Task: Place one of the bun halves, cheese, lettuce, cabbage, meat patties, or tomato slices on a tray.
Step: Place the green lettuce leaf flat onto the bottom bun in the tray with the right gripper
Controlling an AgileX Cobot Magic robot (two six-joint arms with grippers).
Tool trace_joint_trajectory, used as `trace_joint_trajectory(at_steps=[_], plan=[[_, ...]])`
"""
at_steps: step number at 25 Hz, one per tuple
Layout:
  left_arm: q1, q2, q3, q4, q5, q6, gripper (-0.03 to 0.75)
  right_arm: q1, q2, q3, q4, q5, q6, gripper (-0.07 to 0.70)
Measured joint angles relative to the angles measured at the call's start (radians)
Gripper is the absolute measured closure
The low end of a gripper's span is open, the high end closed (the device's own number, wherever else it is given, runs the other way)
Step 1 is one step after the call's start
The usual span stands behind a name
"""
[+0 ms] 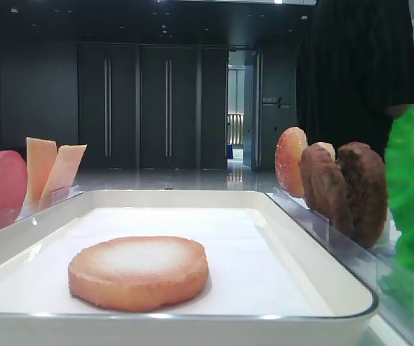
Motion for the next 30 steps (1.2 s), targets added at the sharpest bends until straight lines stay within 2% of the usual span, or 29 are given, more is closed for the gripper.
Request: trace_joint_trajectory(at_steps=[7,17,21,23,30], plan=[[0.000,0.000,0.000,0.000,0.000,0.000,0.722,0.000,0.000,-0.098,-0.001,0.091,0.000,0.601],[0.000,0.000,0.000,0.000,0.000,0.000,0.722,0.000,0.000,-0.286,0.004,0.097,0.000,0.601],[0.000,0.000,0.000,0.000,0.000,0.000,0.722,0.003,0.000,-0.296,0.095,0.096,-0.038,0.601],[0.000,0.000,0.000,0.000,0.000,0.000,0.722,0.012,0.000,-0.296,0.165,0.067,-0.072,0.601],[0.000,0.000,0.000,0.000,0.000,0.000,0.722,0.023,0.000,-0.263,0.404,-0.153,-0.237,0.603]])
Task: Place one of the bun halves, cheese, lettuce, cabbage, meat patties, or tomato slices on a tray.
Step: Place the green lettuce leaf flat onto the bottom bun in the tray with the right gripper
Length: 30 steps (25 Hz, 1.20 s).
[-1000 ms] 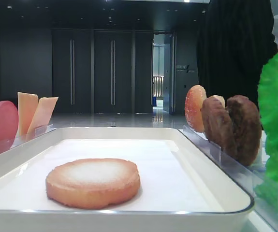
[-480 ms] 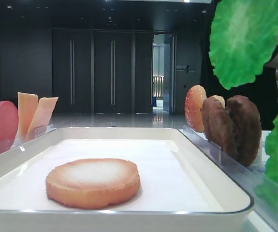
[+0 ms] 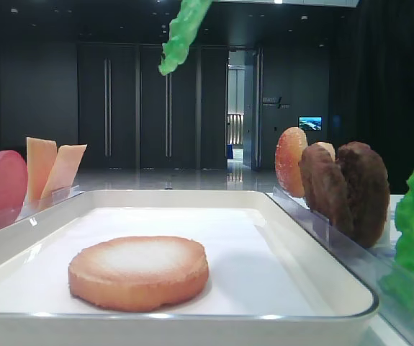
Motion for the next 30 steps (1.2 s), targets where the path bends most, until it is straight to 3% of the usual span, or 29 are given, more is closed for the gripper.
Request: trace_joint_trajectory(at_steps=[7,12,17,24,30], plan=[[0.000,0.000,0.000,0.000,0.000,0.001,0.722,0.000,0.001,0.149,0.339,-0.164,-0.309,0.603],[0.000,0.000,0.000,0.000,0.000,0.001,0.722,-0.013,0.004,0.242,0.569,-0.203,-0.552,0.603],[0.000,0.000,0.000,0.000,0.000,0.001,0.722,-0.022,0.074,0.268,0.730,-0.227,-0.719,0.603],[0.000,0.000,0.000,0.000,0.000,0.001,0.722,-0.035,0.239,0.268,0.946,-0.157,-0.966,0.603],[0.000,0.000,0.000,0.000,0.000,0.001,0.722,-0.071,0.335,0.268,0.977,-0.118,-1.037,0.603]])
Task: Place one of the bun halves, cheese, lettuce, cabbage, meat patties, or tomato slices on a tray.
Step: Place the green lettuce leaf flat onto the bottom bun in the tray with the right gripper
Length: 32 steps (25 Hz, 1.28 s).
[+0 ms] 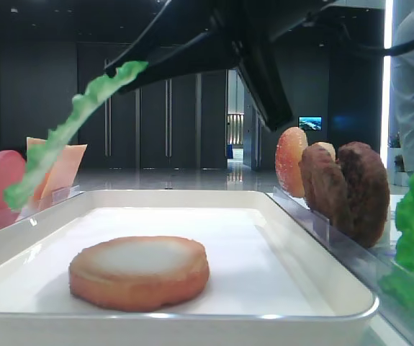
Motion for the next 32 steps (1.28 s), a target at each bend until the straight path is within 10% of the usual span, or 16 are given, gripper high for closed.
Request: trace_joint_trajectory(at_steps=[32], plan=[[0.000,0.000,0.000,0.000,0.000,0.000,0.722,-0.069,0.129,0.000,-0.006,0.021,-0.038,0.603]])
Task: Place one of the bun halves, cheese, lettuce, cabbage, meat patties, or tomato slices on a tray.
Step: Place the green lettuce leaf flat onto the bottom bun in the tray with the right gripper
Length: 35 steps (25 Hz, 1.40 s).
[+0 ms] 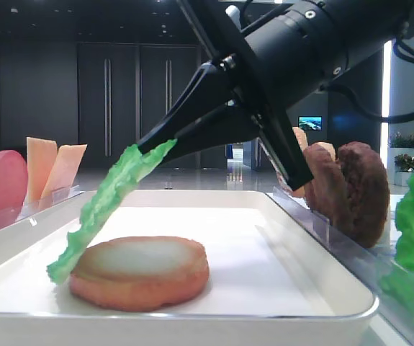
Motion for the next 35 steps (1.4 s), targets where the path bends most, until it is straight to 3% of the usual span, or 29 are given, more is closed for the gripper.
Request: trace_joint_trajectory(at_steps=[35], plan=[[0.000,0.000,0.000,0.000,0.000,0.000,0.722,-0.001,0.000,0.000,-0.070,-0.088,-0.002,0.603]])
